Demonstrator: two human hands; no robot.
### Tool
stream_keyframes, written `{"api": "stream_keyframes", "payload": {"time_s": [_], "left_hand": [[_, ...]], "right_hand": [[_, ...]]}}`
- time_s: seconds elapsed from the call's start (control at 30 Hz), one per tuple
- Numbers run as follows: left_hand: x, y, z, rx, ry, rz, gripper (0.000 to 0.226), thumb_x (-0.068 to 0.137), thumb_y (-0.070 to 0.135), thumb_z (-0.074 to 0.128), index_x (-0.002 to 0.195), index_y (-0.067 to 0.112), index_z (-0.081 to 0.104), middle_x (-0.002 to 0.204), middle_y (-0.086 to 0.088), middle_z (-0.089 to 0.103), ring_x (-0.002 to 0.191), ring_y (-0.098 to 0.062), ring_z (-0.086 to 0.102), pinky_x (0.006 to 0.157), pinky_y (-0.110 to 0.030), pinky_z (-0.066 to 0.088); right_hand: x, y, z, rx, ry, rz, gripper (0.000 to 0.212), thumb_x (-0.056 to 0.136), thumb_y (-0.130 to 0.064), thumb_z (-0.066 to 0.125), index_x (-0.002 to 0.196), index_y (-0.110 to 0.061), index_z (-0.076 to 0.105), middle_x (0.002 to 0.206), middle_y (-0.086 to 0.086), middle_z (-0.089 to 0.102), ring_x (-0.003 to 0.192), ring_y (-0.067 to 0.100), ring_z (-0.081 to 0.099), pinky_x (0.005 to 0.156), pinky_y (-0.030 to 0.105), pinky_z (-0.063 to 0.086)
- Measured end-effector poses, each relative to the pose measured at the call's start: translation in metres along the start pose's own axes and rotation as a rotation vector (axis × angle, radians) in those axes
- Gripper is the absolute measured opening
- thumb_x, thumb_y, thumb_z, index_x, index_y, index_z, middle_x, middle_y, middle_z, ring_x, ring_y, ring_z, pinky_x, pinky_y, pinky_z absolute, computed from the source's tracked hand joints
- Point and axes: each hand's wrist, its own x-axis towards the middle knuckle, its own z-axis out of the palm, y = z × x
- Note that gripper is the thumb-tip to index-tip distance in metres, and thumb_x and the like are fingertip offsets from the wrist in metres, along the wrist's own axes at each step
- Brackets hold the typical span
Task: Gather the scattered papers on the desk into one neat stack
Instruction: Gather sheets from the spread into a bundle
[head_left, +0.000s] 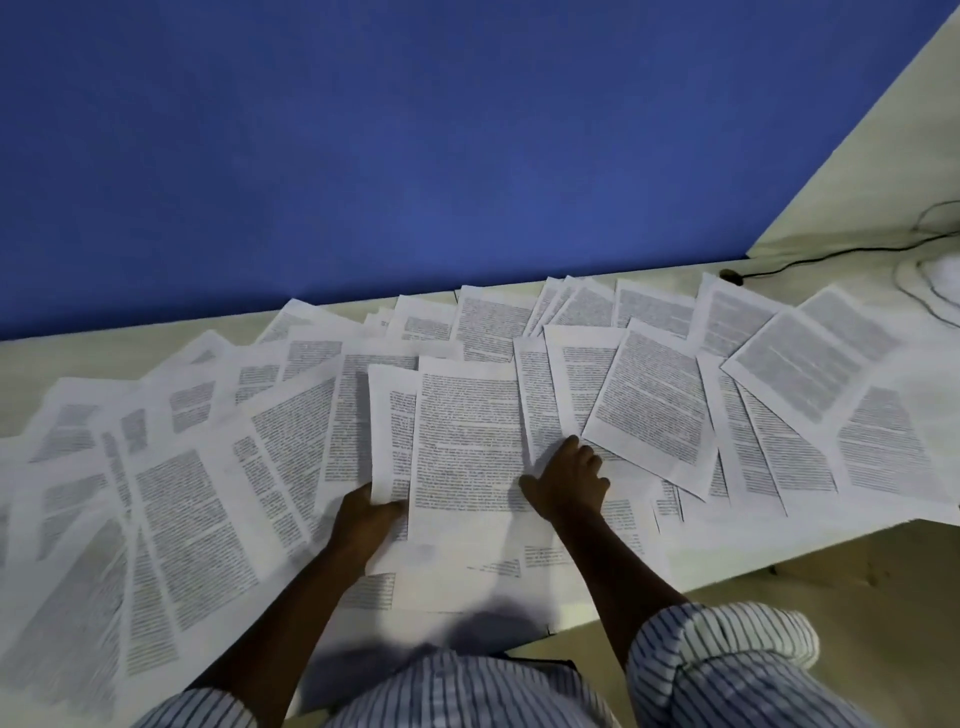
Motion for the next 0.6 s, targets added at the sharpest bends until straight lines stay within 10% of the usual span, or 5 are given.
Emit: {"api": "stream_keyframes", "payload": {"time_s": [0.23, 0.6], "left_hand": [[0.0, 0.002, 0.007, -0.13, 0.032, -0.062, 0.037, 0.09, 0.005, 0.068, 0.126, 0.009, 0.062, 0.117, -0.003, 0.068, 0.104, -0.022, 0.064, 0.1, -0.037, 0.047], [-0.002, 0.029, 0.021, -0.109, 0.014, -0.12, 0.043, 0.093, 0.03, 0.067, 0.131, 0.009, 0.061, 0.126, -0.007, 0.067, 0.108, -0.024, 0.064, 0.099, -0.035, 0.049]], "right_hand": [[0.012, 0.022, -0.023, 0.039, 0.016, -0.076, 0.029, 0.087, -0.013, 0.051, 0.115, -0.01, 0.057, 0.114, 0.01, 0.065, 0.108, 0.031, 0.061, 0.087, 0.039, 0.052], [-0.067, -0.024, -0.001, -0.091, -0.057, -0.435, 0.039, 0.091, -0.011, 0.042, 0.127, -0.014, 0.056, 0.108, 0.012, 0.07, 0.097, 0.03, 0.068, 0.08, 0.034, 0.052]]}}
